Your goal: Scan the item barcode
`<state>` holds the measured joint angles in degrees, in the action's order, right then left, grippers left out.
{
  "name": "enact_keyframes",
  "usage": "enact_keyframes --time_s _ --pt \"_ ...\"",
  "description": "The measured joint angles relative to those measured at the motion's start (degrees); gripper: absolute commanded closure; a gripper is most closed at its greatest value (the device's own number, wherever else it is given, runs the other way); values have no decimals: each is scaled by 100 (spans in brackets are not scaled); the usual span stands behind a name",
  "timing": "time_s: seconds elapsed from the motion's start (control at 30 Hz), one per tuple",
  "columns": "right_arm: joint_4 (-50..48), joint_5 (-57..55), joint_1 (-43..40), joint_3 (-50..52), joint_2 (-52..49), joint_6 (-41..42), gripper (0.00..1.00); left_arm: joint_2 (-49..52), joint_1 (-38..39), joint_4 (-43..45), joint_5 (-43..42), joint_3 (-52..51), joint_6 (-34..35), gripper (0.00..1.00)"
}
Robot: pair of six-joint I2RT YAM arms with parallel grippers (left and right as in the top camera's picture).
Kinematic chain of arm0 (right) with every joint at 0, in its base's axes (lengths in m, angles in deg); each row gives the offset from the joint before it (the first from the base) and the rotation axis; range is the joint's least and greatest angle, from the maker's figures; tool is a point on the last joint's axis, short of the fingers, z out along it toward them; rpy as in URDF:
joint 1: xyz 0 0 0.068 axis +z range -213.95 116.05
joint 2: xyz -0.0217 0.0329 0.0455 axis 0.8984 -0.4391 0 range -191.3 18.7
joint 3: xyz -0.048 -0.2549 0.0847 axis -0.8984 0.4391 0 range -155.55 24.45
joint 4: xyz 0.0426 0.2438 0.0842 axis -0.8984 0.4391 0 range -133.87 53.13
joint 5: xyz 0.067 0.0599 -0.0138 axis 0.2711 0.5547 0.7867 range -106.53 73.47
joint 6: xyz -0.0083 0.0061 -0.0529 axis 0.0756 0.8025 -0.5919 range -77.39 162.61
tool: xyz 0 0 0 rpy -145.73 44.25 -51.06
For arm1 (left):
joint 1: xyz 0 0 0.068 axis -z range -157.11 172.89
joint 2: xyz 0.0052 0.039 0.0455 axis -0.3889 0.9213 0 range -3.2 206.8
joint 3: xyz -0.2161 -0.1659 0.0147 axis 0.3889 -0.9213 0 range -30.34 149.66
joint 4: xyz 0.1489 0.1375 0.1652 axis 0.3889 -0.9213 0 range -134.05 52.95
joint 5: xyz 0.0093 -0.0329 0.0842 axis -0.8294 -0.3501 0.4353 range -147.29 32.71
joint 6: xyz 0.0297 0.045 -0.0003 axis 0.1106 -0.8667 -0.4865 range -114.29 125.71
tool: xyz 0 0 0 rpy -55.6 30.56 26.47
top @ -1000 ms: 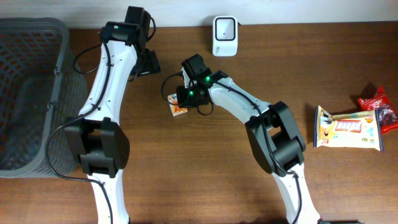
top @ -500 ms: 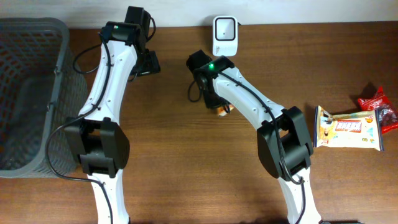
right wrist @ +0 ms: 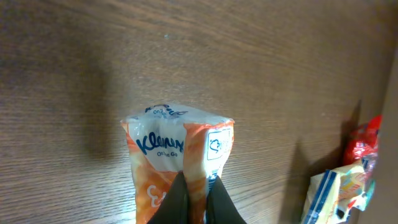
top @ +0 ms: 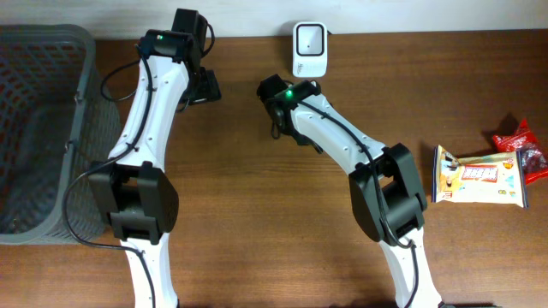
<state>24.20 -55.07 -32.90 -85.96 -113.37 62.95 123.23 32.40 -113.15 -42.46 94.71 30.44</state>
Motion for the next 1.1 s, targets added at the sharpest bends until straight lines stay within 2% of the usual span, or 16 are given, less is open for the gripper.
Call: enact_keyframes --time_s 0.23,0.47,0.53,0.6,0.73,0.77,0.87,1.1 --pt "-289 605 0 422 -33 39 96 0 -2 0 0 0 0 1" --pt "-232 680 0 459 -37 46 94 0 -2 0 0 0 0 1" --pt "-205 769 2 459 -37 55 91 0 0 0 0 0 0 1" --pt "-168 870 15 459 -37 61 82 0 0 4 0 0 2 1" --pt "-120 1001 70 459 -37 52 80 0 0 7 0 0 2 1" --pt "-107 1016 105 459 -37 59 82 0 0 7 0 0 0 1" --pt "-33 994 234 457 -37 52 96 0 0 15 0 0 0 1" --pt "354 474 426 420 -37 63 96 0 -2 26 -90 0 -7 1"
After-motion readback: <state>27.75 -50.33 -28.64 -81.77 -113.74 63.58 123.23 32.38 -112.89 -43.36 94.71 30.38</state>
